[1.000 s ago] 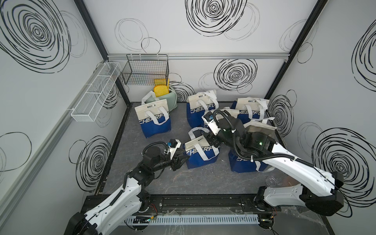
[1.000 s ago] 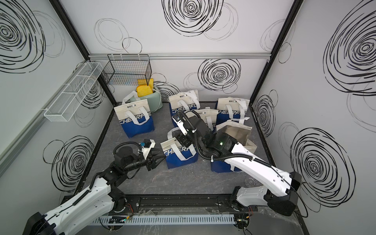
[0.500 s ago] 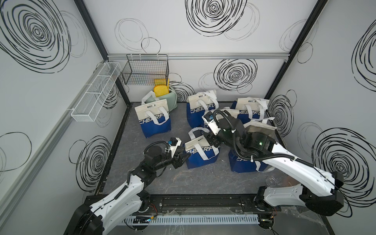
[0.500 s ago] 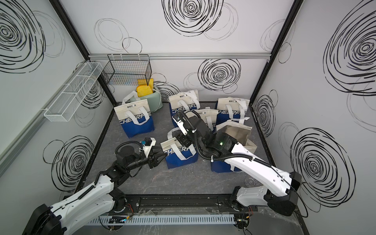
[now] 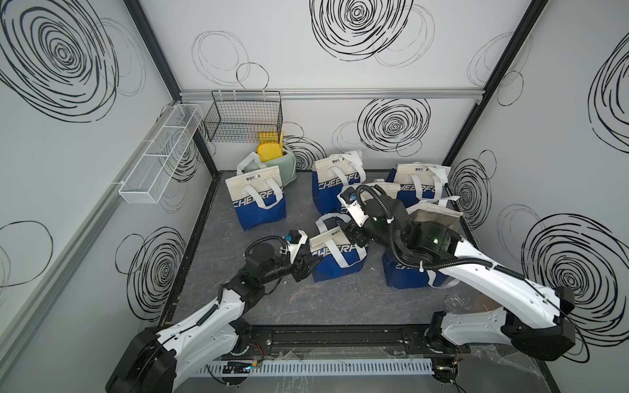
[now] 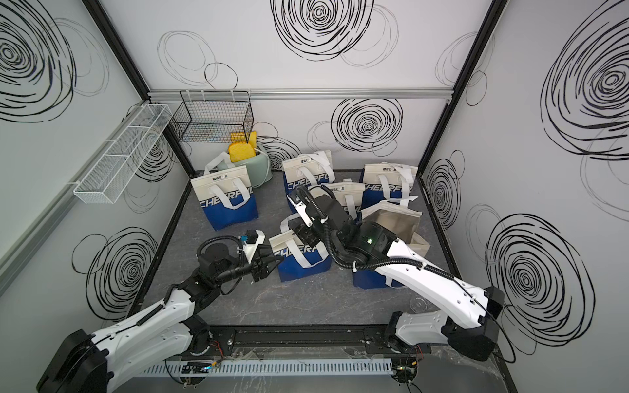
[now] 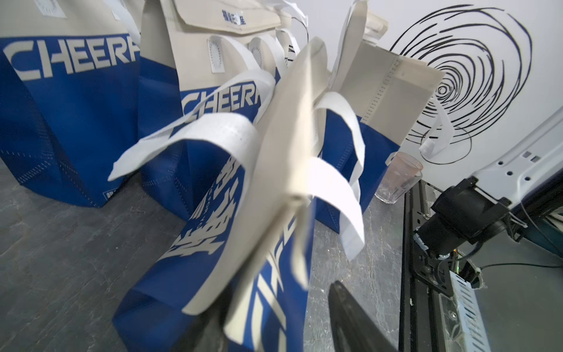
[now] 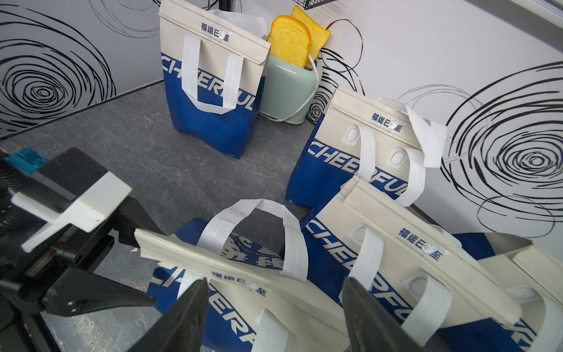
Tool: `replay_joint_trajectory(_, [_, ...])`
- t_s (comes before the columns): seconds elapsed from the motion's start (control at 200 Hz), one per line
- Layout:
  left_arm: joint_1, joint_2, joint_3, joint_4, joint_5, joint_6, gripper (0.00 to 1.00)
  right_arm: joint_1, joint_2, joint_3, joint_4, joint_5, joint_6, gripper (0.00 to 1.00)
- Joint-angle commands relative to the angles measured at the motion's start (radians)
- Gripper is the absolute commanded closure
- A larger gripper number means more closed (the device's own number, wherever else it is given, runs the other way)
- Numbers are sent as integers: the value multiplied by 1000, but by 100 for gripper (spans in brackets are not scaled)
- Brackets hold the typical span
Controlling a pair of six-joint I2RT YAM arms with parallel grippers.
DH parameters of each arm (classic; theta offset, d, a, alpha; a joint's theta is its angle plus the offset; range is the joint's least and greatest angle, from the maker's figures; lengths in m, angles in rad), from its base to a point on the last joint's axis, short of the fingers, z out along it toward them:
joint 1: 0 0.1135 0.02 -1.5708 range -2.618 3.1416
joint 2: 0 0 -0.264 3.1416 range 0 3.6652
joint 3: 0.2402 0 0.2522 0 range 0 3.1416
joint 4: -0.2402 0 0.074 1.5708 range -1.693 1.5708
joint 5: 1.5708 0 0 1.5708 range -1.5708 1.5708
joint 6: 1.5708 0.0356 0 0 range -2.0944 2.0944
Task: Open the takeout bag
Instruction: Open the takeout bag at the center of the board.
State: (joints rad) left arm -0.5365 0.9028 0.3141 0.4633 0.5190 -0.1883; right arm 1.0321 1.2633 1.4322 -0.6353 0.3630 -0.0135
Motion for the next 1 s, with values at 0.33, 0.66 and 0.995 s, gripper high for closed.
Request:
replay_joint_trajectory(0.33, [-36, 6, 27, 151, -16, -3, 64, 38, 2, -11, 6, 19, 15, 28])
replay_joint_trajectory(0.66, [-85, 48, 45, 209, -94, 6, 87, 106, -37, -146, 63, 81, 69, 29])
replay_joint_trajectory(0.995, [-140, 107, 79, 244, -122, 13, 100, 235, -120, -324, 159, 231, 71, 27])
